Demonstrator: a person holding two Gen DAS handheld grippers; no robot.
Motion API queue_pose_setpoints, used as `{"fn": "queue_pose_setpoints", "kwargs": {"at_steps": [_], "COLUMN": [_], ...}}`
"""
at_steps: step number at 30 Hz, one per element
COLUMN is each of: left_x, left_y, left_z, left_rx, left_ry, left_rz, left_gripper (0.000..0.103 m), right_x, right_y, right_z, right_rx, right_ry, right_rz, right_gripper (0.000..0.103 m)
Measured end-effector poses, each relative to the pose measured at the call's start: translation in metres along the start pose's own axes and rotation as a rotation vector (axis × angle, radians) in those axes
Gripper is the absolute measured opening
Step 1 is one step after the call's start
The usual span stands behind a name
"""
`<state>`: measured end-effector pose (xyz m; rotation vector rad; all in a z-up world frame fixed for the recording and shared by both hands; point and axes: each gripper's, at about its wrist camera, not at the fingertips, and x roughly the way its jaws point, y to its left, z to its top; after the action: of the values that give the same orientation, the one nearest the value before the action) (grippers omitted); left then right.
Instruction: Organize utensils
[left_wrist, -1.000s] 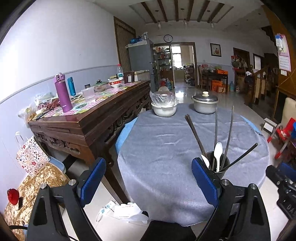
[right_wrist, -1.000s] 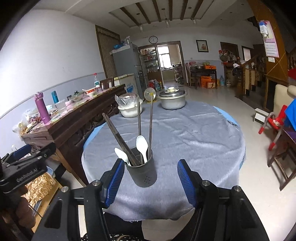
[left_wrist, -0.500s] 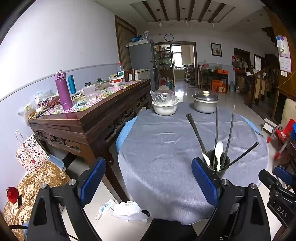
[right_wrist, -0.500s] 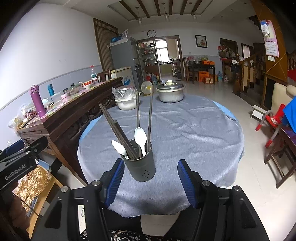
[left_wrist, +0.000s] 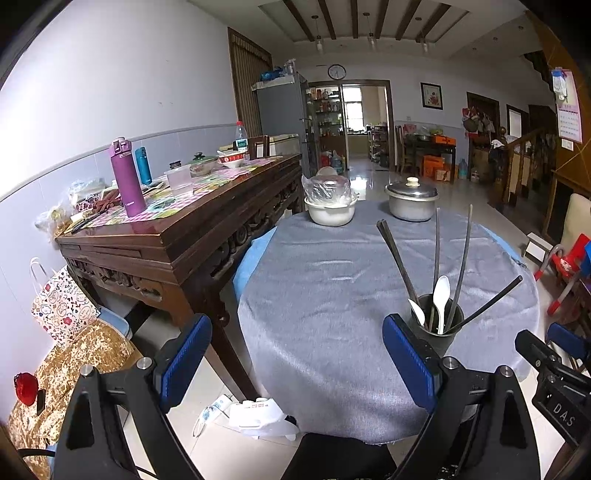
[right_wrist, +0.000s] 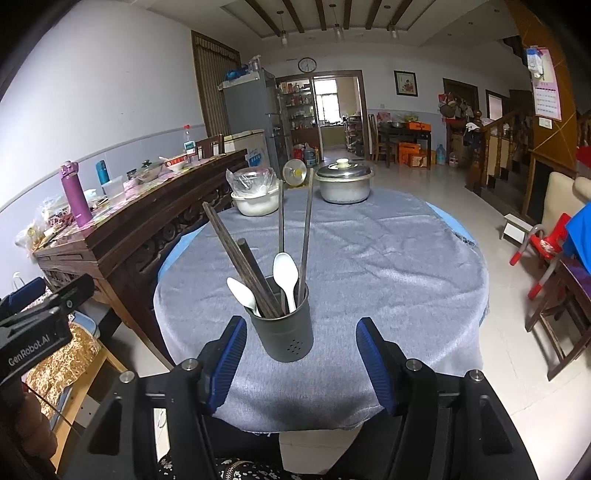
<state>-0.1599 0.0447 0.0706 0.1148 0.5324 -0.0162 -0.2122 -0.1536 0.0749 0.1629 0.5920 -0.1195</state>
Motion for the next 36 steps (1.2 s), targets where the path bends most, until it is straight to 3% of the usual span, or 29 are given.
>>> {"fn": "queue_pose_setpoints", "kwargs": {"at_steps": [36], "left_x": [0.0017], "left_y": [0.0032], "left_z": [-0.0077], "left_rx": [0.002], "left_ry": [0.016], "left_rz": [-0.016], "left_gripper": [0.094], "right_x": [-0.0001], "right_y": [0.003], "right_z": [-0.0059], "right_rx": [-0.019], "right_ry": [0.01], "right_rz": [-0.012], "right_gripper": [0.067]}}
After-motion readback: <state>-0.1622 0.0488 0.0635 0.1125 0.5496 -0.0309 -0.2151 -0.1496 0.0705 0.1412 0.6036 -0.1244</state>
